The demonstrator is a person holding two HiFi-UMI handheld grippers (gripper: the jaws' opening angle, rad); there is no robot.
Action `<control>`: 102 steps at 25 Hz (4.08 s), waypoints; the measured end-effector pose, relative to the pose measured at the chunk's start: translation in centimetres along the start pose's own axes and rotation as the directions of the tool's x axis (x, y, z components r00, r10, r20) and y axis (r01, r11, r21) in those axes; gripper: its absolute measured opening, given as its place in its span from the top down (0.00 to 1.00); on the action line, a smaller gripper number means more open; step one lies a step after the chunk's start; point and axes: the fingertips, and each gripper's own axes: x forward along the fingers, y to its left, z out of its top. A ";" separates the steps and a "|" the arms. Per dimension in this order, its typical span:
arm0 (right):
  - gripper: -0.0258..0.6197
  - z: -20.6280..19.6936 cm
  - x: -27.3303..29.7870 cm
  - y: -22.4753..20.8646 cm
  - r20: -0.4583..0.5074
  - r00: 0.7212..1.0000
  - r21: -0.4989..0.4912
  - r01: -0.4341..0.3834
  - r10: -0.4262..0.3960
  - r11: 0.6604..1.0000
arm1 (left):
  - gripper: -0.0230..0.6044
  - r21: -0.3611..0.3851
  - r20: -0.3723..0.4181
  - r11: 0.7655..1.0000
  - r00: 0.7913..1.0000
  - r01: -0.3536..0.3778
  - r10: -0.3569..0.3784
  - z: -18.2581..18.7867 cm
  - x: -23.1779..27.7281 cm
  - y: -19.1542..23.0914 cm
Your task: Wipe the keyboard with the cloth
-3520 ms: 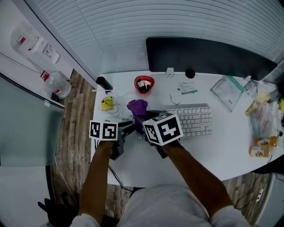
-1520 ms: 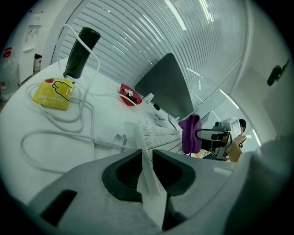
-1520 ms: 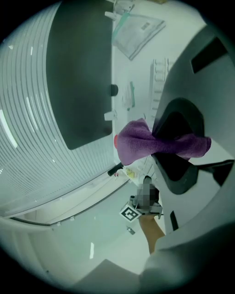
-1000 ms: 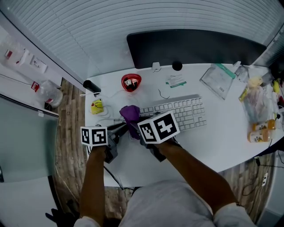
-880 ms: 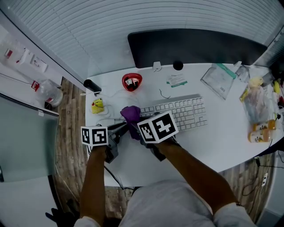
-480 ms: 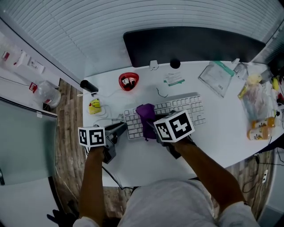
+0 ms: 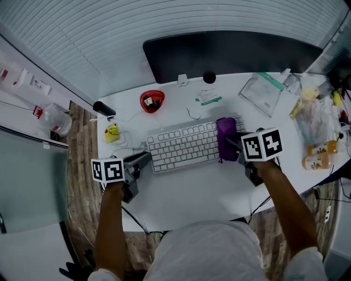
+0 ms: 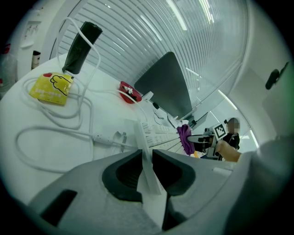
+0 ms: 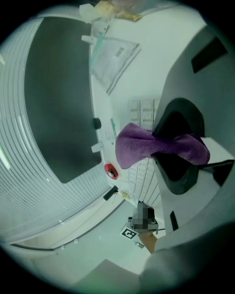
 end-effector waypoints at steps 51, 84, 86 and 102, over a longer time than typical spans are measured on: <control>0.83 -4.9 -4.2 -5.1 0.070 0.997 0.107 0.028 -0.036 0.994 | 0.85 0.002 0.003 0.998 0.998 -0.068 0.068 -0.2 -0.1 -0.2; 0.83 4.4 -18.8 8.9 0.576 0.608 -0.552 -0.205 0.547 0.809 | 0.88 0.507 0.701 0.761 0.708 -0.404 -0.092 6.3 -1.5 -29.4; 0.83 4.2 -19.7 9.8 0.589 0.561 -0.583 -0.203 0.581 0.787 | 0.89 0.542 0.716 0.719 0.687 -0.436 -0.123 6.2 -1.7 -31.0; 0.83 2.9 -22.2 12.9 0.608 0.447 -0.665 -0.165 0.656 0.729 | 0.94 0.572 0.745 0.647 0.650 -0.504 -0.152 3.5 -2.7 -33.3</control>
